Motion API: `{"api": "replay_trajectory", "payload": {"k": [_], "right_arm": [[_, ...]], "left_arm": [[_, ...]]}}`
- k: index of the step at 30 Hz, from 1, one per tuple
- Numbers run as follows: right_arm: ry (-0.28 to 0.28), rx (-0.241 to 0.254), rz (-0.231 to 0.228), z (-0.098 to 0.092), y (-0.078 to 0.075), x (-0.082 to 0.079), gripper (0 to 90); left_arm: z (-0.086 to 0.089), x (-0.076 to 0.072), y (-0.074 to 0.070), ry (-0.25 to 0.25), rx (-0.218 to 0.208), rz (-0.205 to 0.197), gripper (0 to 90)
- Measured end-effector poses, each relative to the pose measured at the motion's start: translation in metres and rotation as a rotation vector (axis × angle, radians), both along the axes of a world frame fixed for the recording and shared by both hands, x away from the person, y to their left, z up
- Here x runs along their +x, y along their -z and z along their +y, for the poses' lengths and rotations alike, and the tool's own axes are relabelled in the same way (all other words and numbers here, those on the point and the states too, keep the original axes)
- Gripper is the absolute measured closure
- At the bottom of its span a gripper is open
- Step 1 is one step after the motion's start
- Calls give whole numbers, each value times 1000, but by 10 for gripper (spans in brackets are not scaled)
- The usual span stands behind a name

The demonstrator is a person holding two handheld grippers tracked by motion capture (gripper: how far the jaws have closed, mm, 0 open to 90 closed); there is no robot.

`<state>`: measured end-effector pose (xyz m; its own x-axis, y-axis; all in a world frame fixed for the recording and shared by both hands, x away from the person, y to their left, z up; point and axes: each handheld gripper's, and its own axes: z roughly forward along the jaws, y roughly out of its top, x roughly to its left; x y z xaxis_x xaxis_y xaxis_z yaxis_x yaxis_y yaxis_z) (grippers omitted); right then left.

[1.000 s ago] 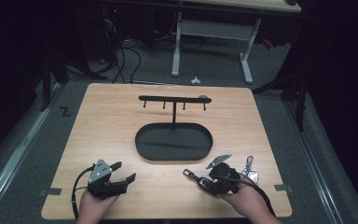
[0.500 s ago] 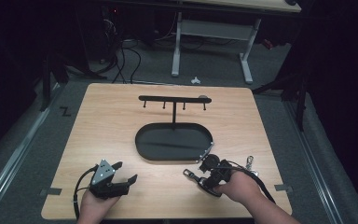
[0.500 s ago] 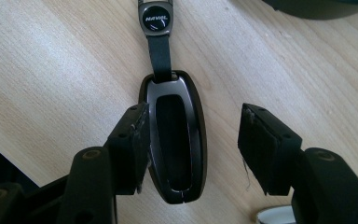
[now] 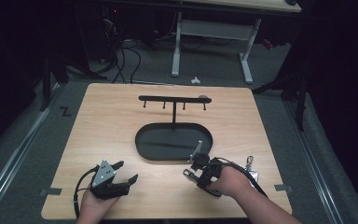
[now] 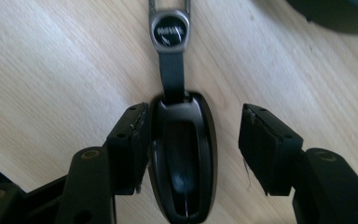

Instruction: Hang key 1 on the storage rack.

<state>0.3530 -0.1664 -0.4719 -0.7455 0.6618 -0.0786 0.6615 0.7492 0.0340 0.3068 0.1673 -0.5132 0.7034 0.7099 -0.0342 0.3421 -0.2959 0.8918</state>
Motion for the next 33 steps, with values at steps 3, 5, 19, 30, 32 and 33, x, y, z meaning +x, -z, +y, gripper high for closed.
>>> {"api": "replay_trajectory", "payload": {"k": [3, 5, 19, 30, 32, 33], "right_arm": [[-10, 3, 2, 5, 1, 2, 445], [-24, 9, 6, 12, 2, 6, 465], [-54, -10, 44, 24, 15, 18, 653], [-62, -6, 75, 26, 17, 21, 793], [-68, -8, 72, 26, 17, 20, 796], [-68, -8, 72, 26, 17, 20, 796]], "left_arm": [[0, 1, 0, 0, 7, 4, 257], [1, 1, 1, -3, 11, 4, 258], [11, -4, 1, -26, 7, 6, 262], [18, -10, 1, -34, 5, 7, 264], [17, -10, 1, -30, 5, 9, 264], [17, -10, 1, -30, 5, 9, 264]]}}
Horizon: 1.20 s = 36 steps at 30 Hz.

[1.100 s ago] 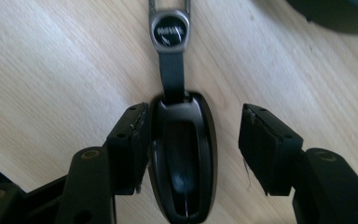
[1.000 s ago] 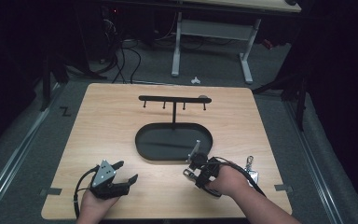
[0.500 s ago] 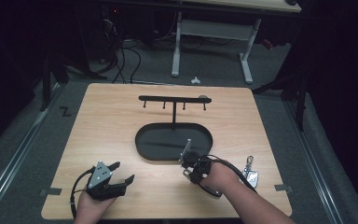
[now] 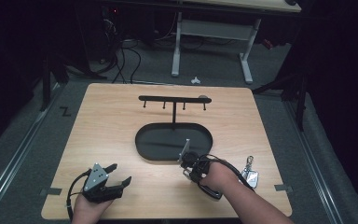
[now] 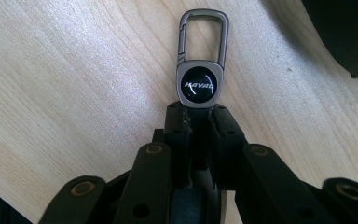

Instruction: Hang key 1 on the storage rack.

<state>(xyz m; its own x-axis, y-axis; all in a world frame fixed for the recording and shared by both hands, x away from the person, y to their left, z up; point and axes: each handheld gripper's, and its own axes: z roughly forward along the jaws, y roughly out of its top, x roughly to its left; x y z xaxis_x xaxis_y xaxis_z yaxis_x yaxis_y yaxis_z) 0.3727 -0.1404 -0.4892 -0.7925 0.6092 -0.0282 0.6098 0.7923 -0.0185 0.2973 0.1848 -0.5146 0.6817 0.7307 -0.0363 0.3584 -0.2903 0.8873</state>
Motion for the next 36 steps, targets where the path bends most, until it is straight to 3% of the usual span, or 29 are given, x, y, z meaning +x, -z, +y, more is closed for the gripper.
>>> {"api": "replay_trajectory", "payload": {"k": [4, 9, 16, 22, 36], "right_arm": [[-17, -4, -19, 1, 0, -3, 799], [7, -8, -13, 2, 0, -3, 800], [-14, -27, -10, 7, -1, -4, 800], [-9, -17, -26, 5, -14, -4, 800], [56, 50, -61, -13, -63, -6, 800]], "left_arm": [[-2, 0, 0, 8, 3, -1, 264], [-4, 0, 1, 17, 8, -1, 272], [-5, 0, 1, 26, 16, 1, 277], [-6, 0, 2, 28, 34, -4, 282], [-6, 0, 4, 35, 43, -7, 286]]}}
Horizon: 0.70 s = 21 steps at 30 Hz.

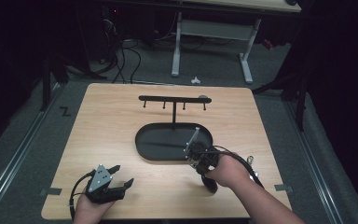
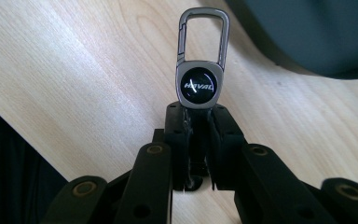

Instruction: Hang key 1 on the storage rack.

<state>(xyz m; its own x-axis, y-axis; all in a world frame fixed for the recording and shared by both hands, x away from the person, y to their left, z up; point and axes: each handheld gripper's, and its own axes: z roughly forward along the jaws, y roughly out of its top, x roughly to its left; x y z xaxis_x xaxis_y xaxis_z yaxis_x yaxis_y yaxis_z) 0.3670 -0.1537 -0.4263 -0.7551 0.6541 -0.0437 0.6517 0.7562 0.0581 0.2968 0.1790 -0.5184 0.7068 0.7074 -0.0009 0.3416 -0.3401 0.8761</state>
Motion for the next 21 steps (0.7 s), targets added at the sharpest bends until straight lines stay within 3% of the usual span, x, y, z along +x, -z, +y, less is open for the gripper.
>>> {"api": "replay_trajectory", "payload": {"k": [9, 21], "right_arm": [[21, 24, -37, -8, -24, 4, 801], [22, 26, -55, -7, -31, 9, 801]], "left_arm": [[2, 0, 0, -2, -1, -1, 287], [2, 1, 0, 0, -13, 1, 285]]}}
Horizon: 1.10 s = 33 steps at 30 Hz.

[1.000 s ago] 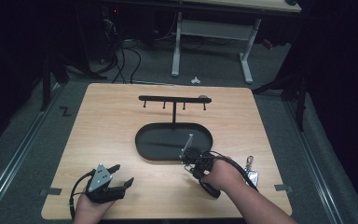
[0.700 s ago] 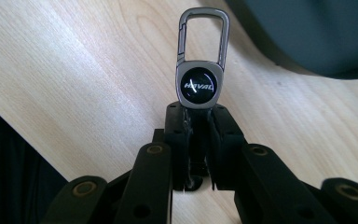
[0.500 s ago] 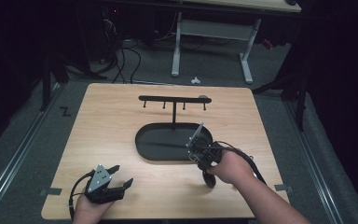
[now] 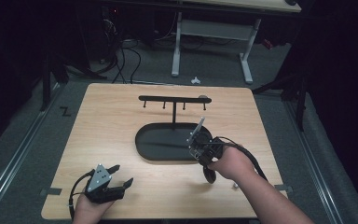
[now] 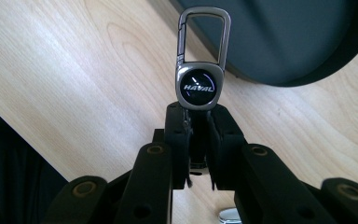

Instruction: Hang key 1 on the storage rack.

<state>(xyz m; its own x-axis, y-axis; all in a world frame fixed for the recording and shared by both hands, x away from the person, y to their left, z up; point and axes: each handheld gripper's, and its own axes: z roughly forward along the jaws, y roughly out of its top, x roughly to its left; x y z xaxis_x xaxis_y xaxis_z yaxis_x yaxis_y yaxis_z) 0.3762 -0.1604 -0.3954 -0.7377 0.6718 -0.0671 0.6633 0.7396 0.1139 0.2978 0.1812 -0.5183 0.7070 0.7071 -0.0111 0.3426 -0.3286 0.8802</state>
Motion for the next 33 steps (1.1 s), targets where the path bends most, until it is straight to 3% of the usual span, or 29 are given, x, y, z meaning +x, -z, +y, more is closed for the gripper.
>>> {"api": "replay_trajectory", "payload": {"k": [10, 15, 33], "right_arm": [[5, 12, -19, 6, -13, 10, 801], [23, 27, -50, 8, -25, 19, 801], [88, 51, -92, 9, -49, 49, 801]], "left_arm": [[0, 0, 0, 7, 1, 3, 286], [-1, 2, 1, 19, 4, 11, 286], [-1, 1, 1, 26, 0, 18, 287]]}}
